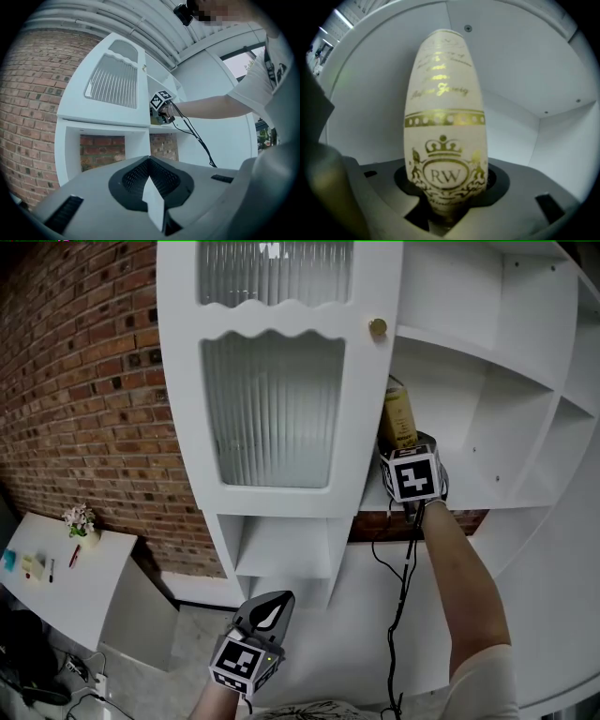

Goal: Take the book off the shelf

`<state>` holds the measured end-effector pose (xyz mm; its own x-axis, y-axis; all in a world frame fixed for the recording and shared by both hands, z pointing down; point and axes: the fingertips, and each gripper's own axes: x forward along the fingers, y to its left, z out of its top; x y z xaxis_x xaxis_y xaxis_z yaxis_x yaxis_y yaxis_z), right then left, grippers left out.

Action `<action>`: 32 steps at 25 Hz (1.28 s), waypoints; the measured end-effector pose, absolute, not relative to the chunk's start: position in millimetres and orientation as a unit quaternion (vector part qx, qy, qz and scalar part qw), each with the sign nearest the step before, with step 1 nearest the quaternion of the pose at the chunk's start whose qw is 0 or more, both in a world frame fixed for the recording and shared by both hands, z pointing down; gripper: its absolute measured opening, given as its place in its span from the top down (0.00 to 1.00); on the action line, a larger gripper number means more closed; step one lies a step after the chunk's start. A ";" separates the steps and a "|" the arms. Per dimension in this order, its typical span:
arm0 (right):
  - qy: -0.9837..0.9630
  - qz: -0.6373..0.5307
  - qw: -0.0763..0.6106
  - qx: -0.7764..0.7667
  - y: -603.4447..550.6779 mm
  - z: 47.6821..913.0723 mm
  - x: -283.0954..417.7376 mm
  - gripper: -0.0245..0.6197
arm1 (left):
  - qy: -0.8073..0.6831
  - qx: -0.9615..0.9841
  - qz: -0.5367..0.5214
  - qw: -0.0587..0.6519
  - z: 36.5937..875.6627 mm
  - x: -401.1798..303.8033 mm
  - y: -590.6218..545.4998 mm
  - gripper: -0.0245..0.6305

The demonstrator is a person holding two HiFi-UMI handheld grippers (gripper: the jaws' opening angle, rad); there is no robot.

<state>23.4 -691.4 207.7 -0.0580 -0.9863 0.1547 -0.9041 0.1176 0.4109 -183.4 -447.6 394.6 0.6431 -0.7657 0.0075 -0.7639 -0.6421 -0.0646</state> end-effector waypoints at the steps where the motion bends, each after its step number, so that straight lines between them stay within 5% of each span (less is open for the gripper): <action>1: -0.720 -0.101 0.196 0.658 -690.0 207.4 25.9 0.60 | 0.424 -0.905 -0.015 0.031 394.9 -182.5 -447.6 0.94; 32: -0.794 -0.148 0.035 0.588 -436.7 231.4 40.2 0.61 | 0.414 -0.909 -0.020 0.028 382.7 -108.5 -384.4 0.94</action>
<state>40.2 -436.7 231.4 -0.3062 -0.9445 -0.1189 -0.9237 0.2646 0.2770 -108.5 -384.4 382.7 0.6557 -0.7549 0.0137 -0.7526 -0.6550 -0.0677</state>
